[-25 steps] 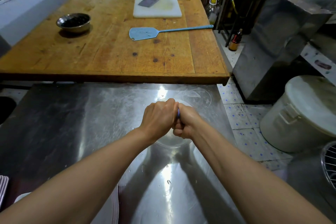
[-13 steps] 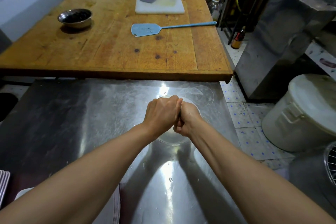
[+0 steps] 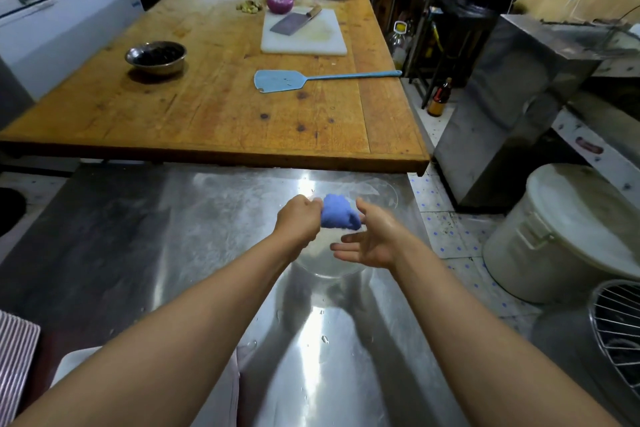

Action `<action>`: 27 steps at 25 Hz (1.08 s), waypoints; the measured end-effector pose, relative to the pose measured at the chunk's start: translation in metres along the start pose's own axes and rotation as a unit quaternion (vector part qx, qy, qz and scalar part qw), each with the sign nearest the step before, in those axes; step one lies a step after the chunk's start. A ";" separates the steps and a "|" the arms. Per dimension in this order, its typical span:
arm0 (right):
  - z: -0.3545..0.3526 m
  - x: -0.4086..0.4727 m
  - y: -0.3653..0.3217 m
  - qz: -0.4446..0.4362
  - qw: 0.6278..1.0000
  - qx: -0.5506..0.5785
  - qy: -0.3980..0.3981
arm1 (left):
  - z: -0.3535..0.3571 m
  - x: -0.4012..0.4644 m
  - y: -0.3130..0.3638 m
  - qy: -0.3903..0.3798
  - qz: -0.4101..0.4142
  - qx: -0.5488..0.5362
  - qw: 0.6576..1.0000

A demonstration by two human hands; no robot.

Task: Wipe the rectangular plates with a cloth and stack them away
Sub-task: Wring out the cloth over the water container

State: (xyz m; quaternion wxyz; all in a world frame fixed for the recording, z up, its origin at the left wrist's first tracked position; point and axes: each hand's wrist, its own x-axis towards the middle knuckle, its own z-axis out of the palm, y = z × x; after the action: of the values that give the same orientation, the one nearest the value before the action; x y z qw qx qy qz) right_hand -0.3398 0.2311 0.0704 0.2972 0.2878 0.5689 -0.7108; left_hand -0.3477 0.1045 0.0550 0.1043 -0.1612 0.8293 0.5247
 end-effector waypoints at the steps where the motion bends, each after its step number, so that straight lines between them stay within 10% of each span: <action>1: 0.003 -0.002 -0.001 0.000 1.000 0.006 -0.009 | 0.000 -0.004 0.002 -0.011 0.004 -0.007 1.000; 16: -0.011 -0.095 0.062 -0.273 0.930 -0.050 0.241 | -0.029 -0.105 0.013 -0.157 -0.088 -0.369 0.912; 27: -0.010 -0.163 0.086 -0.357 0.876 -0.310 0.094 | -0.051 -0.193 0.010 -0.076 0.162 -0.106 0.978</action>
State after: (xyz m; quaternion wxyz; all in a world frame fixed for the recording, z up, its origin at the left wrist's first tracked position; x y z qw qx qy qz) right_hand -0.1671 0.2415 0.1354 0.0423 0.0235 0.8496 -0.5252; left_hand -0.1732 0.0924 0.1515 0.0633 0.0055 0.7739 0.6302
